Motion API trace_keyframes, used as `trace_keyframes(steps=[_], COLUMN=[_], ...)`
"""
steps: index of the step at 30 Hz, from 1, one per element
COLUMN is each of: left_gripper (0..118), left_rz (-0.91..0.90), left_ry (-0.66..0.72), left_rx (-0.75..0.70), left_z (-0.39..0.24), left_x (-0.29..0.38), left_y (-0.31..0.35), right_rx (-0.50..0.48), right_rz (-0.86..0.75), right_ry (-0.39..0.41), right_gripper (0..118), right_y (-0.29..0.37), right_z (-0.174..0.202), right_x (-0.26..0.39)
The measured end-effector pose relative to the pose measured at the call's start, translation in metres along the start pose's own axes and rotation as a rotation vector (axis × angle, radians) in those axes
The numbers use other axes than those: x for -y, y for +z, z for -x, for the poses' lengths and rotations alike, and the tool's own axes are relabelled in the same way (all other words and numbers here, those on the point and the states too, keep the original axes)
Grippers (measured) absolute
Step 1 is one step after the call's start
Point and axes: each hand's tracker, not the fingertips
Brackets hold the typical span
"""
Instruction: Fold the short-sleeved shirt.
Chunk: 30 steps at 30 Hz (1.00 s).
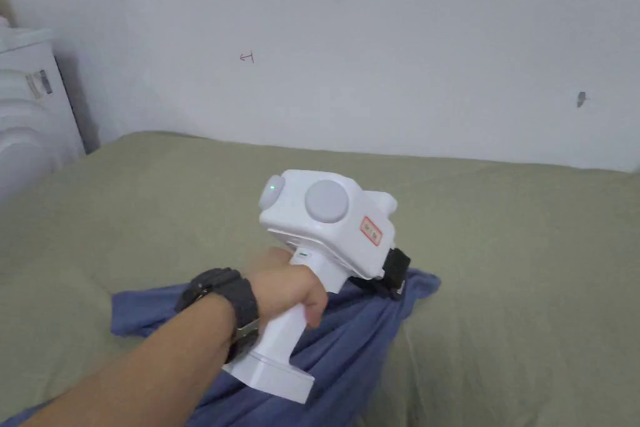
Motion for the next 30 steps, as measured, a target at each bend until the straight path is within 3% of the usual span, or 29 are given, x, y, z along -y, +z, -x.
trace_keyframes(steps=[5, 11, 17, 18, 19, 20, 21, 22, 24, 26, 30], left_gripper=[4, 4, 4, 18, 46, 87, 117, 117, 110, 86, 0], left_rz=[0.040, 0.183, 0.271, 0.273, 0.270, 0.290, 0.323, 0.293, 0.272, 0.140, -0.084], left_ry=[-0.176, -0.305, -0.377, -0.347, -0.269, -0.195, -0.152, -0.117, -0.123, -0.185, -0.130], left_rx=[0.195, 0.322, 0.217, 0.208, 0.223, 0.271, 0.323, 0.344, 0.316, 0.184, -0.143], left_z=[-0.129, -0.243, -0.282, -0.279, -0.273, -0.267, -0.262, -0.252, -0.236, -0.211, -0.148], left_x=[-0.037, -0.020, 0.022, 0.023, 0.024, 0.024, 0.025, 0.021, 0.015, 0.012, 0.050], left_y=[-0.069, -0.145, -0.189, -0.189, -0.187, -0.186, -0.182, -0.171, -0.138, -0.085, 0.026], right_rx=[0.124, 0.245, 0.304, 0.309, 0.307, 0.303, 0.298, 0.292, 0.282, 0.277, 0.283], right_rz=[-0.057, -0.084, -0.078, -0.078, -0.079, -0.079, -0.077, -0.075, -0.079, -0.071, -0.077], right_ry=[-0.020, -0.051, -0.083, -0.088, -0.090, -0.090, -0.090, -0.089, -0.086, -0.081, -0.077], right_gripper=[2, 2, 2, 2, 2, 2, 2, 2, 2, 2, 2], right_y=[0.045, 0.085, 0.099, 0.100, 0.101, 0.101, 0.102, 0.103, 0.104, 0.102, 0.099], right_z=[-0.035, -0.071, -0.092, -0.092, -0.092, -0.092, -0.092, -0.091, -0.088, -0.088, -0.090], right_x=[-0.008, -0.005, 0.006, 0.006, 0.007, 0.007, 0.006, 0.006, 0.008, 0.006, 0.000])
